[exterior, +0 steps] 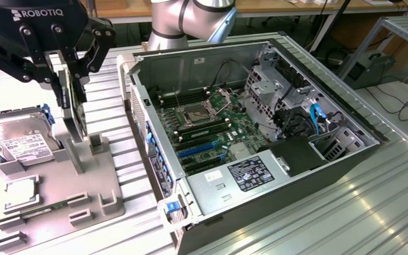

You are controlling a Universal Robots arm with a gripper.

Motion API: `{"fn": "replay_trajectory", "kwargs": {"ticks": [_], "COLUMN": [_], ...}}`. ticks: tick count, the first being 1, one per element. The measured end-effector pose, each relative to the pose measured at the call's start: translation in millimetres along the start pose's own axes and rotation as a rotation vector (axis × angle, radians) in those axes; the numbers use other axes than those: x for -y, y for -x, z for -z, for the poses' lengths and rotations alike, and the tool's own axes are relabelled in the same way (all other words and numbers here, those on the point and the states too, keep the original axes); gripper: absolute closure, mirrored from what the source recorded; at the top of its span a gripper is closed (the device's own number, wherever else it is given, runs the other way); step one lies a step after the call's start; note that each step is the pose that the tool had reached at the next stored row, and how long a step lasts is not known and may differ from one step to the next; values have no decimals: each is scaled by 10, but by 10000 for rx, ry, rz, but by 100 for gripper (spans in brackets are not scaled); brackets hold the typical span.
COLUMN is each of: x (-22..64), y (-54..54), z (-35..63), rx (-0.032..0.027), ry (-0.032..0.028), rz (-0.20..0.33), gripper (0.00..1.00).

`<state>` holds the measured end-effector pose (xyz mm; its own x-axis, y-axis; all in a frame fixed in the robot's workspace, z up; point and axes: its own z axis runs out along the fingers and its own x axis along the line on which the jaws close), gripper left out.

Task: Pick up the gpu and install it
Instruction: 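Pick up the gpu and move the gpu toward the slot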

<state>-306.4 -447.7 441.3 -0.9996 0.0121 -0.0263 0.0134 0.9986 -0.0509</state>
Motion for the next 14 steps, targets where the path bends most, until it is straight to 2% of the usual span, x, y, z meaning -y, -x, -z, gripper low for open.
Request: {"fn": "replay_trajectory", "kwargs": {"ticks": [14], "x": [12], "y": [6], "z": [244], "rx": [-1], "ry": [0], "rz": [0], "gripper": [73]}}
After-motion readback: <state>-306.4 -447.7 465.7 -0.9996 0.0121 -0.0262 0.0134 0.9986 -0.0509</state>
